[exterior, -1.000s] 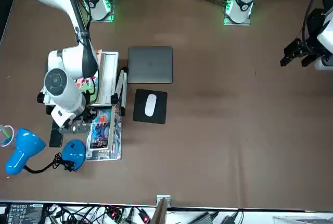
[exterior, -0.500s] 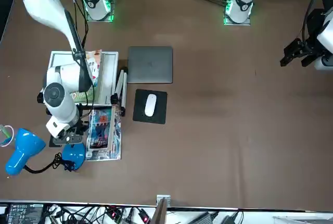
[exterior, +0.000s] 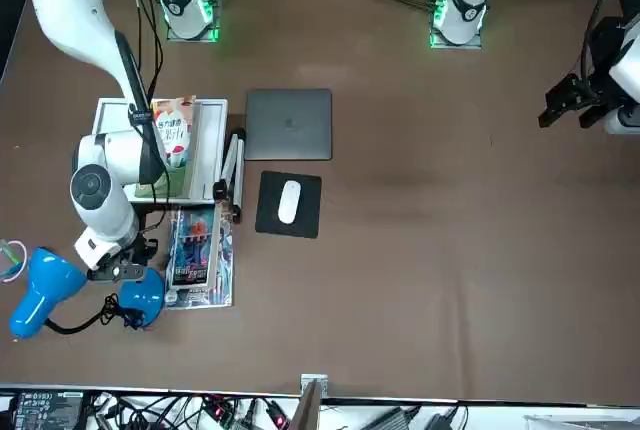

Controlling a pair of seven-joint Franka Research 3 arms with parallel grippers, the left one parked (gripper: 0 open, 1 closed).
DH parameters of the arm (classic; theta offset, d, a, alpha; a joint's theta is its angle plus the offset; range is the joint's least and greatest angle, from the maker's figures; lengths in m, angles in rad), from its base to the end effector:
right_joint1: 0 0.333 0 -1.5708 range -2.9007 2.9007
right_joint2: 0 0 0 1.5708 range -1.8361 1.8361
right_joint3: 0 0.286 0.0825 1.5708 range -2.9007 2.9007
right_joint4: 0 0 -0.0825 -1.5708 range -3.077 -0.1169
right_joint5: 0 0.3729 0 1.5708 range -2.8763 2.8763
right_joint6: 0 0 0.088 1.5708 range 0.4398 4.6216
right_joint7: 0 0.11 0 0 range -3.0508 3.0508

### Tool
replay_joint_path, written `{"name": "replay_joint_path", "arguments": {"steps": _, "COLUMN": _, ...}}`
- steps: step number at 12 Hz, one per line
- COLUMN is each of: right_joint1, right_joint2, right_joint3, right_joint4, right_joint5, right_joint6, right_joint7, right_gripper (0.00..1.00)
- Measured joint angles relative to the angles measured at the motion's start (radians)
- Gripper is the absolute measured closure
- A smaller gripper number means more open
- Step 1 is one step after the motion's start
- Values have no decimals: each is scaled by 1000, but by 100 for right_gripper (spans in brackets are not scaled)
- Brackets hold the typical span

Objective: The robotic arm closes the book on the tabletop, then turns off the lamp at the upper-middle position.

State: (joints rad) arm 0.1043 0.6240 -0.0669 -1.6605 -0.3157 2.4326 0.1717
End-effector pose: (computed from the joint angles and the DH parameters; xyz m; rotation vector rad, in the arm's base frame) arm 0.6729 0.0285 0.2404 2.8832 0.1542 0.2492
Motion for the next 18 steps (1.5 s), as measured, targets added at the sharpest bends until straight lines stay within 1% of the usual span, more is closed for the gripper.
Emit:
{"name": "replay_joint_path", "arguments": {"steps": 6, "right_joint1": -12, "right_joint2": 46, "right_joint3": 0, "right_joint4": 0, "right_joint5": -2, "right_joint6": 65, "right_joint7": -1, "right_gripper": 99}}
{"name": "replay_joint_path", "arguments": {"steps": 11, "right_joint1": -28, "right_joint2": 74, "right_joint3": 0, "right_joint4": 1, "right_joint5": -2, "right_joint6": 141, "right_joint7": -11, "right_gripper": 99}}
{"name": "replay_joint_path", "arguments": {"steps": 18, "right_joint1": -41, "right_joint2": 86, "right_joint3": 0, "right_joint4": 1, "right_joint5": -3, "right_joint6": 161, "right_joint7": -18, "right_gripper": 99}}
